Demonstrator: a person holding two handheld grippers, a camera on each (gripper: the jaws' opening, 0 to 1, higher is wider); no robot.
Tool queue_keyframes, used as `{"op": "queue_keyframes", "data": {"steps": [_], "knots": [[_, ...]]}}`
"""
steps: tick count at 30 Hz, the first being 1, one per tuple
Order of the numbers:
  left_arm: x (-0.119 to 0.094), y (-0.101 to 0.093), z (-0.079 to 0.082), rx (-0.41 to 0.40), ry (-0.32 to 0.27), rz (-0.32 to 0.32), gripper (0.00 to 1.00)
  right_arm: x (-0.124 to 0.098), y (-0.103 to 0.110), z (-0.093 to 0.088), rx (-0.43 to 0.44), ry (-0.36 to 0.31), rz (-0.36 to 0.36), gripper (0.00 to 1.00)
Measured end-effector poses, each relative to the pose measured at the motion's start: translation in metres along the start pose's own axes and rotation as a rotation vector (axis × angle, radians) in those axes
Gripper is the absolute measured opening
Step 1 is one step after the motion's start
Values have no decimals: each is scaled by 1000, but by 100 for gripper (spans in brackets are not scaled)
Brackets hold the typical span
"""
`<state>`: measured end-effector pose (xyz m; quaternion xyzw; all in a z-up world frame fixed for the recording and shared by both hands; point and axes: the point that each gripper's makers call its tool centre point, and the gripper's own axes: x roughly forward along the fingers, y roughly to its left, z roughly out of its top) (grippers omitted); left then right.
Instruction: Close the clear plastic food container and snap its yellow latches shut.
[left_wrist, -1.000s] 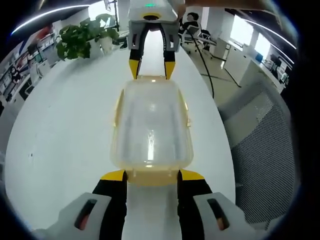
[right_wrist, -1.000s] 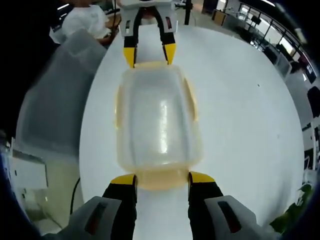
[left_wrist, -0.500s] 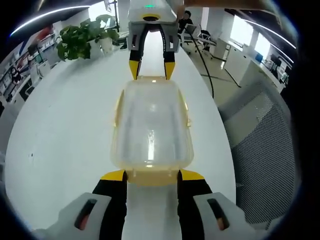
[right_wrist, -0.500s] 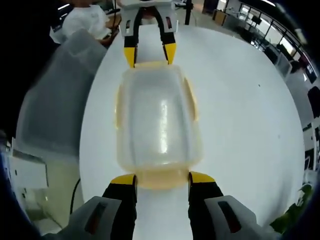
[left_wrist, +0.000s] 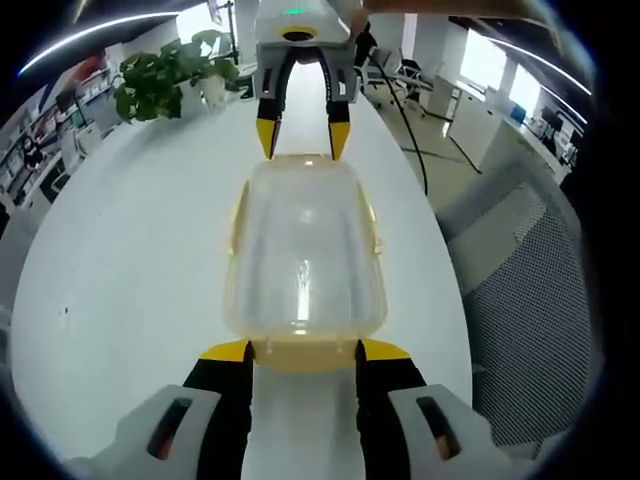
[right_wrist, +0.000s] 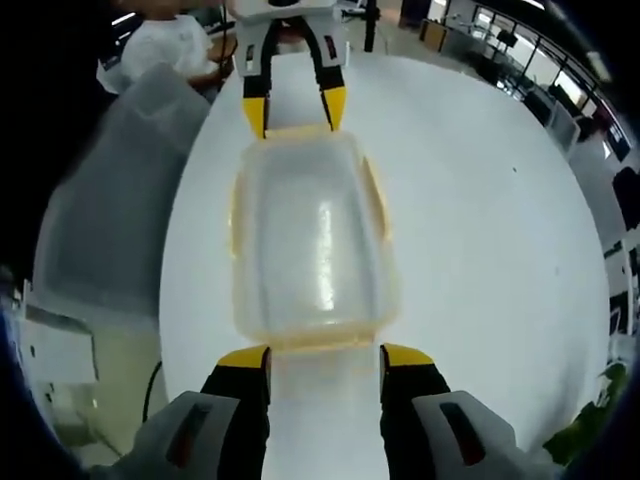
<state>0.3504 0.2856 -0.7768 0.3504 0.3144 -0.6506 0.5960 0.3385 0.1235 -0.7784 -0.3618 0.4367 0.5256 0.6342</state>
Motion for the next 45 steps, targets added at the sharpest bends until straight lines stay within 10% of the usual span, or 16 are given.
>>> {"op": "queue_keyframes", "data": {"steps": [21, 45], "knots": [[-3, -3, -1, -16, -1, 2, 42, -3, 7, -1, 36, 7, 6, 40], [-9, 5, 0, -369, -49, -4, 41, -12, -2, -5, 267, -76, -26, 37]]}}
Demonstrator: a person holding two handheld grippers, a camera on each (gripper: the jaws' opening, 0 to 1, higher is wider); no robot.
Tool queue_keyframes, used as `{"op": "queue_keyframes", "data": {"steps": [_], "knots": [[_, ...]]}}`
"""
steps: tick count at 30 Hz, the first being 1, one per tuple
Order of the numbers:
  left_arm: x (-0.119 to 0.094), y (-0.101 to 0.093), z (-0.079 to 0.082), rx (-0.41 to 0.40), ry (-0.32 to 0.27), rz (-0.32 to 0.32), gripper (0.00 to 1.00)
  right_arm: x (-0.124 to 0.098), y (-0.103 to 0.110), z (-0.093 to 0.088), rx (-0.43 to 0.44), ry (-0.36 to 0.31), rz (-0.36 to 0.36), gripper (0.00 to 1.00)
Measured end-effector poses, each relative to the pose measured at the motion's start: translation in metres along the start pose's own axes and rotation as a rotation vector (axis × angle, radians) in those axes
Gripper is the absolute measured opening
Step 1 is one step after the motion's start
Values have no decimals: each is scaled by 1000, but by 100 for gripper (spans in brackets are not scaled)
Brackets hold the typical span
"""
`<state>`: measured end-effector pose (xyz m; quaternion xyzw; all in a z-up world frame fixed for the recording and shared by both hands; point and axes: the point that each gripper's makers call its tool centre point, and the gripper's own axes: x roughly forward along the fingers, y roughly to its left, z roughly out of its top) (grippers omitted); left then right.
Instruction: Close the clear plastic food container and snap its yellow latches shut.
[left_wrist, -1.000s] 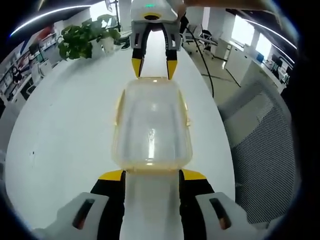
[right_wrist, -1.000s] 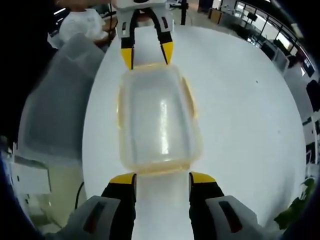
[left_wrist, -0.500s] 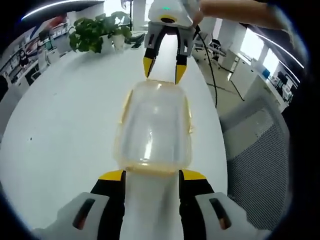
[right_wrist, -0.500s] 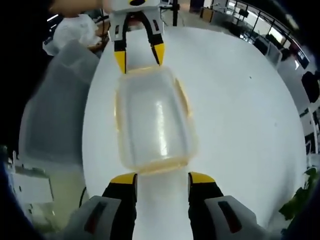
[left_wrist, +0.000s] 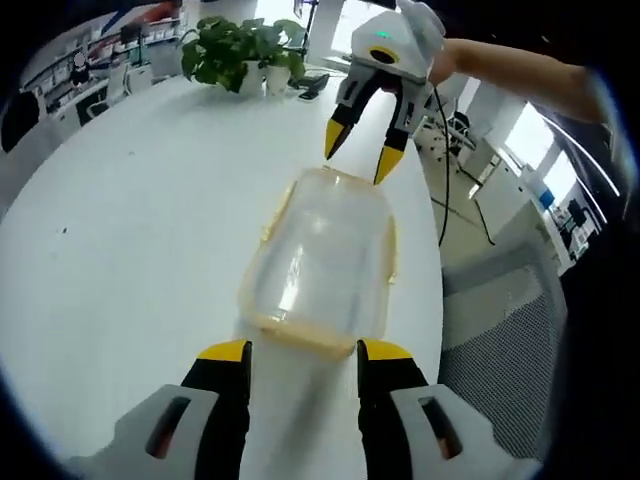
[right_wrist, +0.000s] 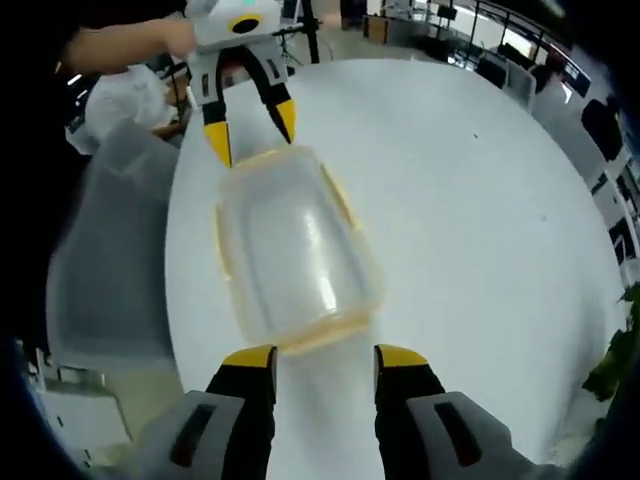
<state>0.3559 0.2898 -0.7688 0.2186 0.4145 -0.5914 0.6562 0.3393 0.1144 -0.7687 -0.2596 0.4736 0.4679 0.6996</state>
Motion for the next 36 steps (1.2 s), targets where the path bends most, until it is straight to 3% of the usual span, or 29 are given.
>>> {"op": "queue_keyframes", "data": {"steps": [7, 9, 30, 36], "knots": [[1, 0, -1, -82, -1, 1, 39, -4, -4, 1, 66, -23, -5, 36], [1, -1, 0, -158, -17, -11, 39, -3, -3, 1, 84, -28, -3, 36], [1, 8, -5, -352, -44, 61, 36, -2, -6, 5, 263, -69, -36, 34], [0, 9, 1, -450, -90, 64, 36, 0, -7, 9, 348, -103, -49, 34]]}}
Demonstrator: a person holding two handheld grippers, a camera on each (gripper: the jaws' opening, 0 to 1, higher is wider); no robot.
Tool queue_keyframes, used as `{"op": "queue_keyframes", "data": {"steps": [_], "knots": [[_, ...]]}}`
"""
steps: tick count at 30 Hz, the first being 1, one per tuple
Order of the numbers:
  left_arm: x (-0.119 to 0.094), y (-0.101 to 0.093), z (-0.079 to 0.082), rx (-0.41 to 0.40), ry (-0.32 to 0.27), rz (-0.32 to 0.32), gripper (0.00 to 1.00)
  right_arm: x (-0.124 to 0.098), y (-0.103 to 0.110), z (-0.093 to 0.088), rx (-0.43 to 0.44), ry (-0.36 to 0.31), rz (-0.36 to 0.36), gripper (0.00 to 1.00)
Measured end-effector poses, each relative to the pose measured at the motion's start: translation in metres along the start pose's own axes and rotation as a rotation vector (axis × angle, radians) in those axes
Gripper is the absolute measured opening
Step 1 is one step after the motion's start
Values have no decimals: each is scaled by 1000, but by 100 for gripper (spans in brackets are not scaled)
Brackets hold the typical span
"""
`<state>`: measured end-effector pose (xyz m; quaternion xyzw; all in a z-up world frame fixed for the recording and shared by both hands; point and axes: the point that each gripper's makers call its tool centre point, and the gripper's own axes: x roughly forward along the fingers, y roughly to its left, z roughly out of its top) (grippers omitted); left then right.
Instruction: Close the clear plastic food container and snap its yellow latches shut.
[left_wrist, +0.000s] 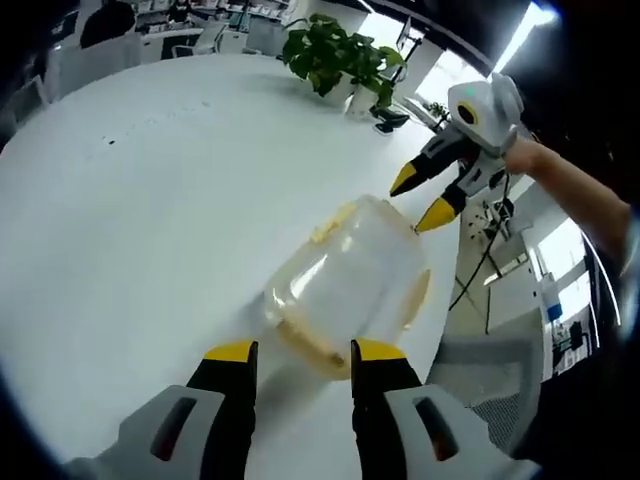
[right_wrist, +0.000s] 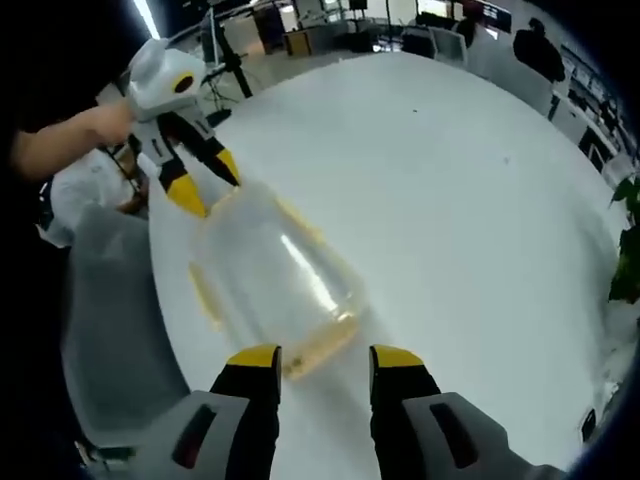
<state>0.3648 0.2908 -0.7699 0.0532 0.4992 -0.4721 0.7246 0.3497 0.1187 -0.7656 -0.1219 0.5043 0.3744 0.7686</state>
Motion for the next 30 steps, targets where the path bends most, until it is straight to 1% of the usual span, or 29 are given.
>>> {"op": "queue_keyframes", "data": {"steps": [2, 7, 12, 17, 23, 26, 29, 30], "knots": [[1, -2, 0, -26, -2, -2, 36, 1, 0, 1, 23, -9, -1, 34], [4, 0, -3, -66, 4, 15, 35, 4, -1, -1, 78, -11, -11, 31], [4, 2, -3, -104, -6, 21, 34, 4, 0, 0, 101, -29, -7, 32], [5, 0, -3, -126, -12, 20, 33, 5, 0, -1, 117, -28, -6, 32], [7, 0, -5, -148, -19, 30, 33, 7, 0, 0, 144, -33, -4, 33], [6, 1, -5, -172, -25, 31, 34, 8, 2, 0, 167, -37, -4, 31], [7, 1, -5, -176, -32, 42, 36, 8, 5, 0, 166, -41, -2, 30], [7, 1, -6, -191, -32, 41, 35, 9, 5, 0, 170, -41, -1, 30]]}}
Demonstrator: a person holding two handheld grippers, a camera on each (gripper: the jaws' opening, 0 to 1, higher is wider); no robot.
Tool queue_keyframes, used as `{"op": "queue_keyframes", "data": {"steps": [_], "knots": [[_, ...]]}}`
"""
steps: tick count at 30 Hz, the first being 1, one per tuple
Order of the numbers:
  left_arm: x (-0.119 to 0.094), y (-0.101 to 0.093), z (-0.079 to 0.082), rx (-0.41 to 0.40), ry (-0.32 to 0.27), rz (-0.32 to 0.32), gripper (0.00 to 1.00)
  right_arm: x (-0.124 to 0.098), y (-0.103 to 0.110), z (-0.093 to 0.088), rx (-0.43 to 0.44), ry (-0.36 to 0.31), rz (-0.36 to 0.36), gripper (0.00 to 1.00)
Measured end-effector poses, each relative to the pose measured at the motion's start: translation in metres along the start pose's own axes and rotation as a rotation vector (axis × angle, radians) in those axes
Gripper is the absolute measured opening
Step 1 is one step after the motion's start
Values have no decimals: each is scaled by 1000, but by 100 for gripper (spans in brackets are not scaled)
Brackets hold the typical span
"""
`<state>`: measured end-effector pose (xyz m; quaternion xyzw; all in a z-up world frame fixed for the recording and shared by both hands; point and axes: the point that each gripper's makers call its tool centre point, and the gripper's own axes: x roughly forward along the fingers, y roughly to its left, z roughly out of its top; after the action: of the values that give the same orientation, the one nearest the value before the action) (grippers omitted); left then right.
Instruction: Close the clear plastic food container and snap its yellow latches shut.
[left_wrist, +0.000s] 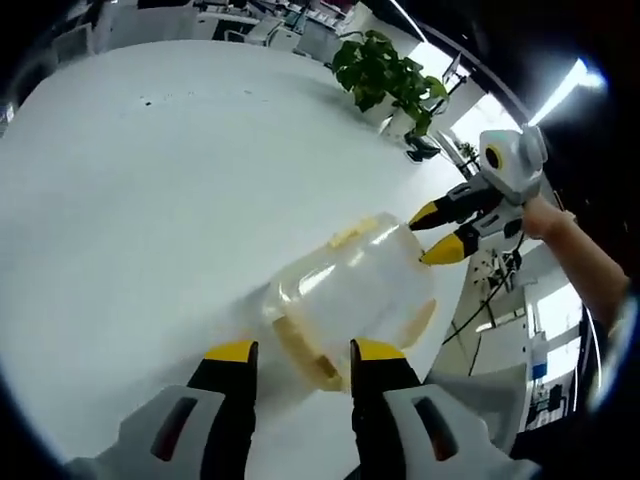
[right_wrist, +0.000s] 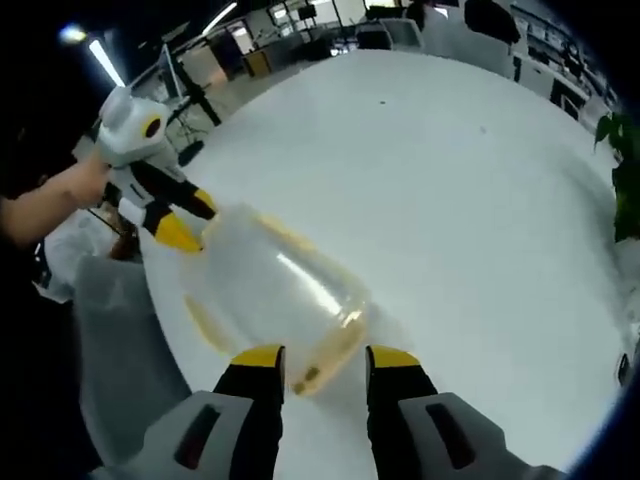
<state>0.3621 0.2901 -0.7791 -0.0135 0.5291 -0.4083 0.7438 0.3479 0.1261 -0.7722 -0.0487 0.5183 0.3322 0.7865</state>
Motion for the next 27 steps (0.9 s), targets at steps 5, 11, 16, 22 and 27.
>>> {"op": "queue_keyframes", "data": {"steps": [5, 11, 16, 22, 27], "knots": [[1, -3, -3, -31, -7, -9, 35, 2, 2, 1, 30, -6, 7, 27], [6, -9, -7, -90, -22, -44, 35, 3, 4, 1, 78, -28, 19, 27], [6, -13, -7, -105, -31, -60, 31, 3, 4, -1, 120, -40, 29, 26], [7, -14, -6, -125, -29, -66, 31, 3, 3, 0, 125, -17, 33, 26], [8, -14, -7, -157, -27, -80, 30, 3, 3, -1, 133, -13, 41, 25]]}}
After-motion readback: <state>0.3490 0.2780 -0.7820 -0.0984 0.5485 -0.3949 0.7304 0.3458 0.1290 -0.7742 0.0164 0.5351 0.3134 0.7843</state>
